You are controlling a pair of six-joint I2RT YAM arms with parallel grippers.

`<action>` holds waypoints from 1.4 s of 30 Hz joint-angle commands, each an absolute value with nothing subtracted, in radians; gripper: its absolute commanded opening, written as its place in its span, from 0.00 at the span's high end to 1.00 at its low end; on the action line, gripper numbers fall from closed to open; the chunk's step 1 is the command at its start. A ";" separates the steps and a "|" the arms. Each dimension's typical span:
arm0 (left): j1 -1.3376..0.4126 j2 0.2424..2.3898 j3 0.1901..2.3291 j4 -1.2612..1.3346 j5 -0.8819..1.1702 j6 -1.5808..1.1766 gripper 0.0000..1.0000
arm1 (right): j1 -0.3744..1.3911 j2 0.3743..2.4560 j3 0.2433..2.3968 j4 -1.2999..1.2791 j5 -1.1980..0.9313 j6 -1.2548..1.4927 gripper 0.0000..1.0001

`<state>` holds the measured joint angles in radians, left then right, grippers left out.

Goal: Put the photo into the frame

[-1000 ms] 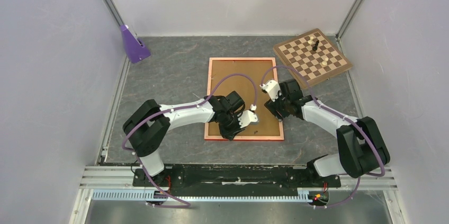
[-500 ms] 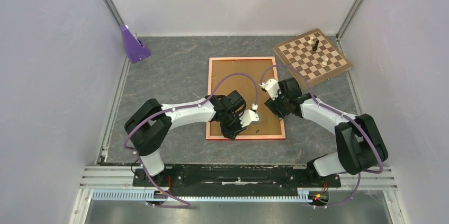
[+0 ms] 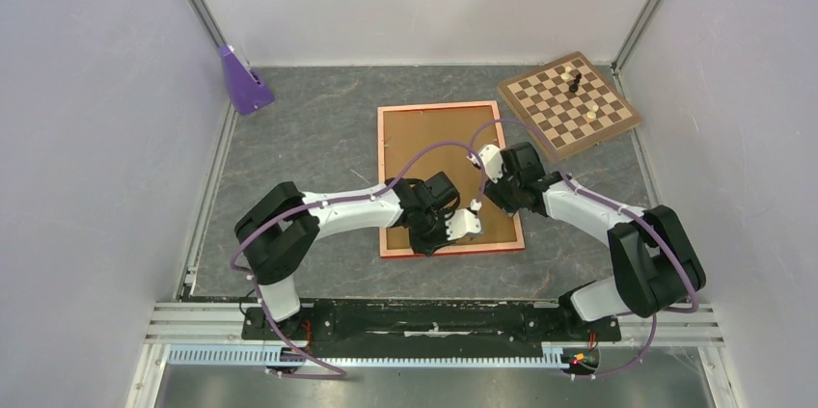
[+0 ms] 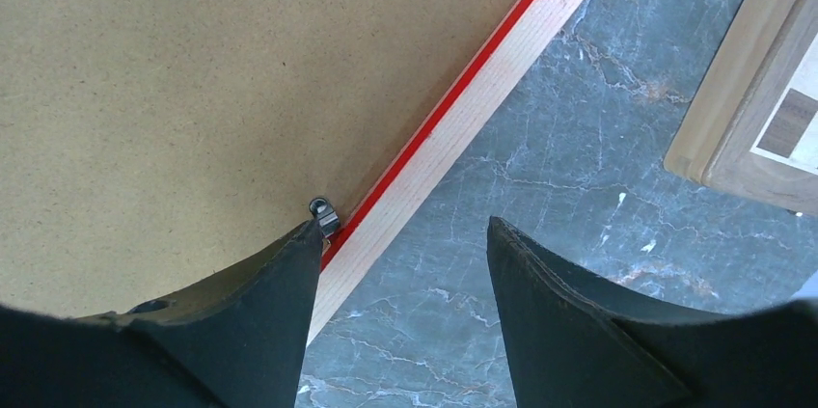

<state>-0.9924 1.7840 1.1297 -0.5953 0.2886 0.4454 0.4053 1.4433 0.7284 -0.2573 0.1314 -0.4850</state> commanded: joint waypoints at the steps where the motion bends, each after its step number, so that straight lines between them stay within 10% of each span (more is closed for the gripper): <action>1: -1.064 1.870 1.078 -0.653 0.305 0.503 0.98 | 0.410 1.464 0.726 -0.123 0.185 -0.529 0.34; 42: -1.090 1.885 1.057 -0.655 0.244 0.524 0.98 | 0.379 1.469 0.805 -0.186 0.005 -0.670 0.34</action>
<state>-1.0573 1.7897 1.1309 -0.5694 0.1841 0.5190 0.4042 1.4673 0.7349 -0.2131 0.0837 -0.7662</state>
